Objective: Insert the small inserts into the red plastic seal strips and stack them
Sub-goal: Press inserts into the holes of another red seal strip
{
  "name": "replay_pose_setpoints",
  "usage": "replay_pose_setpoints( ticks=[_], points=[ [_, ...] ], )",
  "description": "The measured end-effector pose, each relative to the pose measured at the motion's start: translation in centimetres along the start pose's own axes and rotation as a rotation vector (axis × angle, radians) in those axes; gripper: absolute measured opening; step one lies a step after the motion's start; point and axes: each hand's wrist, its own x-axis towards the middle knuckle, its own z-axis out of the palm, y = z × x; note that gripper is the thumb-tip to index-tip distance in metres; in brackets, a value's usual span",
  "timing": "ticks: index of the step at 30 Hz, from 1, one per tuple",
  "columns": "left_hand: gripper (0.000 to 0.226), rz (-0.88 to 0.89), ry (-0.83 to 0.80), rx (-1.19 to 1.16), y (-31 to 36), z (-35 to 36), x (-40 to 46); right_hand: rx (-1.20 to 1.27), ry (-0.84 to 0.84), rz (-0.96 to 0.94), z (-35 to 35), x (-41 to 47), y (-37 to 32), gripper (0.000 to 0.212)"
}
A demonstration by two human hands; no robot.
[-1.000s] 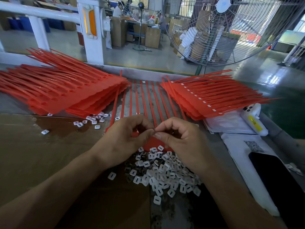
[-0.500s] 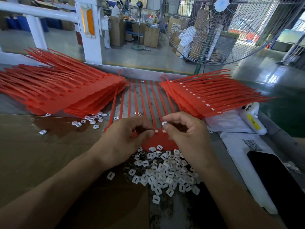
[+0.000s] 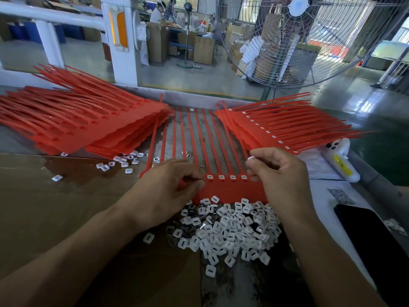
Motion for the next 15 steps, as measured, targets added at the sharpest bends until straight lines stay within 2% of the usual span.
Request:
replay_pose_setpoints(
  ticks=[5, 15],
  points=[
    [0.007, 0.009, -0.013, 0.029, 0.0, 0.1, 0.1, -0.035, 0.077, 0.031, -1.3, 1.0, 0.8, 0.018],
    [0.012, 0.03, -0.029, 0.069, -0.3, 0.2, 0.1, -0.311, 0.049, 0.09, -1.9, 1.5, 2.1, 0.015]
  ],
)
